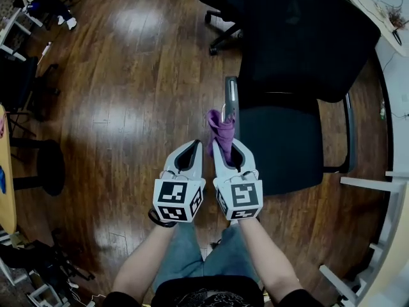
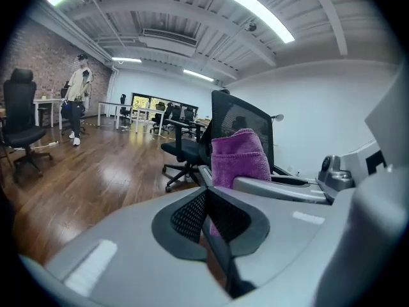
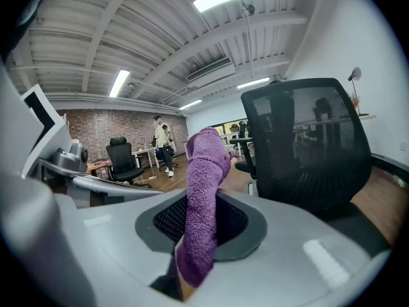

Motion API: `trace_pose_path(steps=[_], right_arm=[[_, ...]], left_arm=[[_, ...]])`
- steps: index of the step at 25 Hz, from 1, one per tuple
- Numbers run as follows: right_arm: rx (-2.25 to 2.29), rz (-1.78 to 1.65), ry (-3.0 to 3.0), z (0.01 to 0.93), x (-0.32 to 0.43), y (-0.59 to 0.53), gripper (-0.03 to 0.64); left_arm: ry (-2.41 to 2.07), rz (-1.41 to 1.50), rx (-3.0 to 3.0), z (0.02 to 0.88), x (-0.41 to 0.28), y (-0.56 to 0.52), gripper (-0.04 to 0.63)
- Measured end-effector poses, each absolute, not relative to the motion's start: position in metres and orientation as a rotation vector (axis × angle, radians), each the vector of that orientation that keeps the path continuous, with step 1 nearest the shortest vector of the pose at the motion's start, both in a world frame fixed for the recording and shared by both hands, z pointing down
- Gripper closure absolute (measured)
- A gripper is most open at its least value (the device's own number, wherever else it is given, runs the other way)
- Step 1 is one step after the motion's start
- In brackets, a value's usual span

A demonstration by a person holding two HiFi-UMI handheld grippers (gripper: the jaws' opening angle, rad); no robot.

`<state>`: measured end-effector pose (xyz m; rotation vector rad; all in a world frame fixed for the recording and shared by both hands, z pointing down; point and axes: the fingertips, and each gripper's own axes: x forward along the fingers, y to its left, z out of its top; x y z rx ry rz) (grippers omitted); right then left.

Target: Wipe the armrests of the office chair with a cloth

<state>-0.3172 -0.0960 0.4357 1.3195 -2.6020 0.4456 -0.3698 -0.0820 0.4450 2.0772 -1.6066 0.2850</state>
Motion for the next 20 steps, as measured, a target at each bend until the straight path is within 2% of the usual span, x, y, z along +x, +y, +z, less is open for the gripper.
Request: trace_pose_path(steps=[11, 20], right_arm=[[1.541, 0.505, -2.457, 0.476, -0.381, -0.196, 0.545], [1.786, 0.627, -2.242, 0.532, -0.375, -0.262, 0.545]], left_arm=[[-1.470, 0.299, 2.157, 0.464, -0.435, -0.172, 0.591], [-1.357, 0.382, 2.203, 0.492, -0.472, -0.198, 0.591]])
